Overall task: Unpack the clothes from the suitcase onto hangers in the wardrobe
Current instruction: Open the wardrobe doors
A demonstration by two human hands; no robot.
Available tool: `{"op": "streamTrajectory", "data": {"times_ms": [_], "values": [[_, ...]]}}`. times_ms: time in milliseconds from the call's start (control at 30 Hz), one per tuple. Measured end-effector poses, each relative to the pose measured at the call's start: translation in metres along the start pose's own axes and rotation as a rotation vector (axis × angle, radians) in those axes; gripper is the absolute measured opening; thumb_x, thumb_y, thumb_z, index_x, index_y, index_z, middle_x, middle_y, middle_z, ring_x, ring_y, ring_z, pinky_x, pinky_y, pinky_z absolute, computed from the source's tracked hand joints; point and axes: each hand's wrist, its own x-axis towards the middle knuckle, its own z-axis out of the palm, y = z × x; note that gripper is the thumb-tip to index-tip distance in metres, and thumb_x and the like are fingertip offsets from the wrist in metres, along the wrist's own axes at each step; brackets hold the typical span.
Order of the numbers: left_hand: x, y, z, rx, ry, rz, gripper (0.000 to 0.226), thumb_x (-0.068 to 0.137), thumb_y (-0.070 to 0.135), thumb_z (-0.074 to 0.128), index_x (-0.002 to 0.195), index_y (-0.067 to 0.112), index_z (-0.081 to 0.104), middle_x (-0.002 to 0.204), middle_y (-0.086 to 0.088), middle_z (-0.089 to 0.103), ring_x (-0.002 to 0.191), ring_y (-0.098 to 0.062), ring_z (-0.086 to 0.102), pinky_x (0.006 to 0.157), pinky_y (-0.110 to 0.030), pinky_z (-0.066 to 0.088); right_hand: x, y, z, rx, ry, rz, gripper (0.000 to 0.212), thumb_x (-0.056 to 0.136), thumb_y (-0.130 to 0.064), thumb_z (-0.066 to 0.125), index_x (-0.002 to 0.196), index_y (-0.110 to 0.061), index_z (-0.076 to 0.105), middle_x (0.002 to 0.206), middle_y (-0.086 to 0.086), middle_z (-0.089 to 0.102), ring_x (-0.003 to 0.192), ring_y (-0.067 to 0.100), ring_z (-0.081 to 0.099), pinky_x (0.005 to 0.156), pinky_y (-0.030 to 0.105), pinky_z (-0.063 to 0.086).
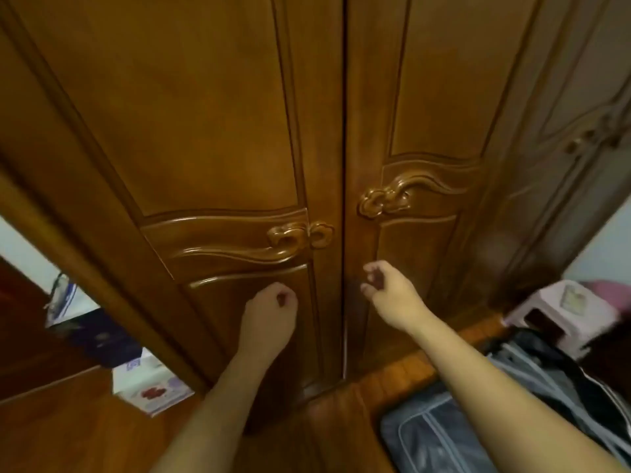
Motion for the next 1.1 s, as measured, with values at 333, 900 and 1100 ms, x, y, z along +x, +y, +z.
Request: {"op": "streamTrajectory", "data": {"times_ms": [333,900,1100], "values": [[0.110,0.043,0.075,0.919,0.294,0.477,0.059,0.096,0.025,0.054,0.150,0.008,0.040,0.150,-0.016,0.045,0.140,-0.034,0.040,0.114,-0.047,0.034,0.027,-0.016,-0.019,-0.073,-0.042,0.009,0.042,0.096,-0.021,0.062,0.137,-0.023,0.050,0.129,-0.001,0.053,0.121,0.014,0.051,0.092,0.024,0.042],[0.011,0.073,0.103,0.877,0.379,0.351,0.045,0.094,0.052,0.059,0.119,0.015,0.062,0.120,-0.010,0.059,0.118,-0.029,0.053,0.100,-0.041,0.047,-0.081,0.056,-0.160,-0.047,-0.219,-0.040,0.039,0.098,-0.014,0.058,0.132,-0.031,0.053,0.120,-0.009,0.053,0.116,0.012,0.055,0.099,0.034,0.050],[-0.121,0.058,0.062,0.636,0.483,0.348,0.052,0.093,0.056,0.060,0.108,0.006,0.056,0.096,-0.006,0.054,0.091,-0.024,0.055,0.081,-0.036,0.049,-0.105,-0.008,-0.105,0.197,-0.610,-0.247,0.079,0.096,0.008,0.047,0.158,-0.032,0.018,0.162,-0.006,0.025,0.146,0.015,0.030,0.115,0.035,0.034]]}}
